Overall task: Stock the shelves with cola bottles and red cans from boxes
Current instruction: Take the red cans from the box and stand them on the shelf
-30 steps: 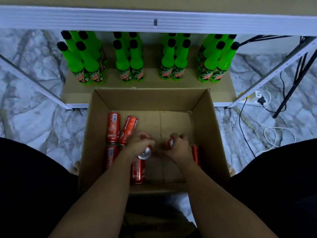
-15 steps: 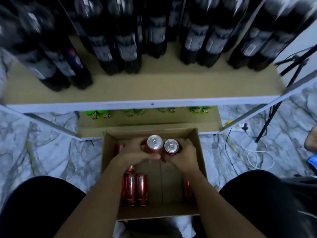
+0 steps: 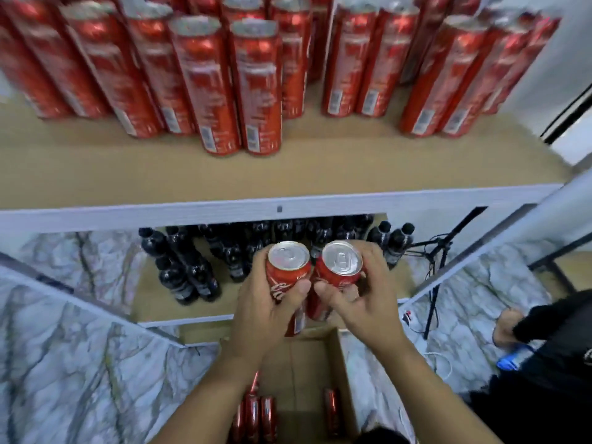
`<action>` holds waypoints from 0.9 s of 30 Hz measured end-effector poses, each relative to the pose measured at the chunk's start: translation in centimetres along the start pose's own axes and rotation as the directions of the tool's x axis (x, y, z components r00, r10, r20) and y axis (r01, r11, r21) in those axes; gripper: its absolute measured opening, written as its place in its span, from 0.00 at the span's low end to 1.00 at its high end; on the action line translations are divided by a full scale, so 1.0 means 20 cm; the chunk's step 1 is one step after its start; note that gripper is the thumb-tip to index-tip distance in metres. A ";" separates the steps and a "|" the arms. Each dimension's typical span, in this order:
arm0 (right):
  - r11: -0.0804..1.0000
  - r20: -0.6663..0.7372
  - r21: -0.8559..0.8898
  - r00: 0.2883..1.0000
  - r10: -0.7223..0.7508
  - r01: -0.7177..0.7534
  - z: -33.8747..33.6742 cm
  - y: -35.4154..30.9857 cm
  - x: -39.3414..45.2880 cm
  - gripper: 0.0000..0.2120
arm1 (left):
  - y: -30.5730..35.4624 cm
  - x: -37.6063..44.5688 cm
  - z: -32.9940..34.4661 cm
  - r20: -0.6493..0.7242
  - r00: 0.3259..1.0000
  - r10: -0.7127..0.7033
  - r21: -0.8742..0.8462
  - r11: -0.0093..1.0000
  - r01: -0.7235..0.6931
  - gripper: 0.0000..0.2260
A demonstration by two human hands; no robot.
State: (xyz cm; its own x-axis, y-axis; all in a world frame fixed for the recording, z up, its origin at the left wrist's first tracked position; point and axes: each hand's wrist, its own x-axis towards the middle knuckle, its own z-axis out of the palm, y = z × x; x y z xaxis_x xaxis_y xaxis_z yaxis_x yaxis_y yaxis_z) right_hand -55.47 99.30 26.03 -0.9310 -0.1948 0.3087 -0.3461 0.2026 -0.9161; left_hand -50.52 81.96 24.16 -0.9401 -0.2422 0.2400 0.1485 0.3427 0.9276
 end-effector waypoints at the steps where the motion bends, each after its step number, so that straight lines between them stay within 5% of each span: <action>1: 0.999 -0.006 0.013 1.000 -0.031 0.031 -0.03 -0.11 0.05 0.23 | 0.11 0.04 -0.03 -0.006 0.999 0.045 -0.032 0.998 -0.045 0.25; 6: 0.988 -0.066 0.069 0.989 -0.132 0.136 -0.10 -0.46 0.26 0.29 | 0.50 0.23 -0.15 -0.045 0.986 0.159 -0.135 0.977 -0.164 0.23; 11: 0.968 -0.107 0.131 0.974 -0.199 0.212 -0.09 -0.61 0.42 0.23 | 0.64 0.40 -0.21 -0.044 0.972 0.231 -0.197 0.952 -0.235 0.24; 19: 0.957 -0.129 0.121 0.960 -0.249 0.264 -0.17 -0.62 0.67 0.28 | 0.75 0.68 -0.04 -0.045 0.942 0.334 -0.160 0.928 -0.337 0.24; 27: 0.963 -0.174 -0.053 0.947 -0.270 0.265 -0.23 -0.49 0.89 0.31 | 0.74 0.92 0.10 -0.053 0.965 0.258 -0.252 0.932 -0.263 0.23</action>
State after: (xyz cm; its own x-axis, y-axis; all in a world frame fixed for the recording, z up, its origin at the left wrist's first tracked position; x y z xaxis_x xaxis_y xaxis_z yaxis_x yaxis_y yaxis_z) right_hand -69.13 98.24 41.76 -0.8084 -0.0720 0.5842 -0.5859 0.1944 -0.7868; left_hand -66.16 84.42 41.78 -0.8523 -0.1938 0.4858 0.4625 0.1545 0.8731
